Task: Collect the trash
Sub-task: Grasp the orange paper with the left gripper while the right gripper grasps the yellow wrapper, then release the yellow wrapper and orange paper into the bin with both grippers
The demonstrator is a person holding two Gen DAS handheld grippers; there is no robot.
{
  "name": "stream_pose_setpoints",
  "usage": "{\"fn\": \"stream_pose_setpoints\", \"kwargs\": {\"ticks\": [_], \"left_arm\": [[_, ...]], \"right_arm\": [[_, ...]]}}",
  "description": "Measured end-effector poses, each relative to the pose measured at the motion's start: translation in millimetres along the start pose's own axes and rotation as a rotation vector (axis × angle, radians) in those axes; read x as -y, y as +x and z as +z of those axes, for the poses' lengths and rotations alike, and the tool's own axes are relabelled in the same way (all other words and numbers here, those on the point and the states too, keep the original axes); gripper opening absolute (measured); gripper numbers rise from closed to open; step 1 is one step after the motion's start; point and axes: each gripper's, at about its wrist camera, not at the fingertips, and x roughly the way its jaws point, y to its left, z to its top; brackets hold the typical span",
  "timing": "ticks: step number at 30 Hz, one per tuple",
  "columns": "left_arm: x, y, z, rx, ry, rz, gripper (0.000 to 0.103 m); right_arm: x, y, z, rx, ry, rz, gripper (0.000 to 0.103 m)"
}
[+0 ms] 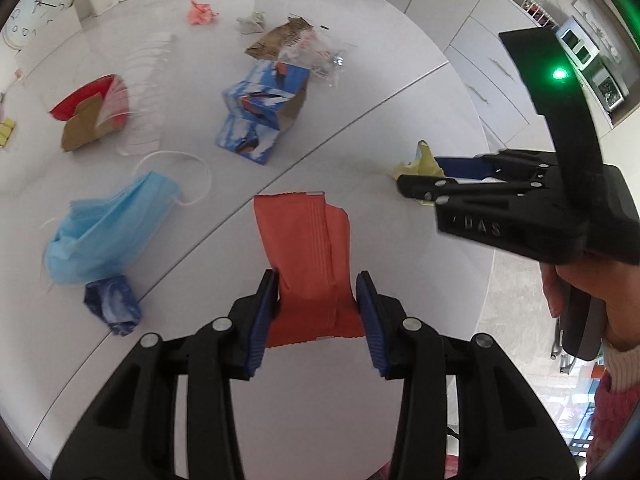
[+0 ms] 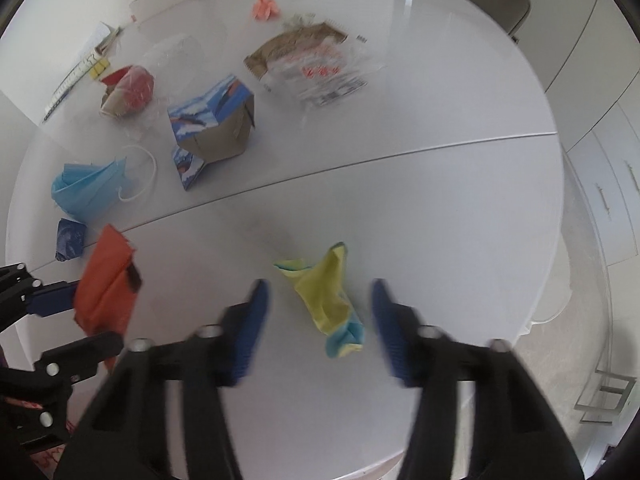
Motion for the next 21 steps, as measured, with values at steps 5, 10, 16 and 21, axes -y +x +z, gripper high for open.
{"fn": "stream_pose_setpoints", "kwargs": {"ticks": [5, 10, 16, 21], "left_arm": [[3, -10, -5, 0.015, 0.01, -0.009, 0.04], [19, -20, -9, 0.046, 0.064, -0.025, 0.04], [54, -43, -28, 0.079, 0.157, -0.065, 0.04], [90, -56, -47, 0.089, 0.234, -0.111, 0.04]], "right_arm": [[-2, -9, -7, 0.005, 0.017, 0.008, 0.018], [3, -41, -34, 0.059, 0.082, 0.002, 0.018], [14, -104, -103, 0.123, 0.206, 0.005, 0.018], [22, -142, -176, 0.12, 0.275, -0.032, 0.018]]}}
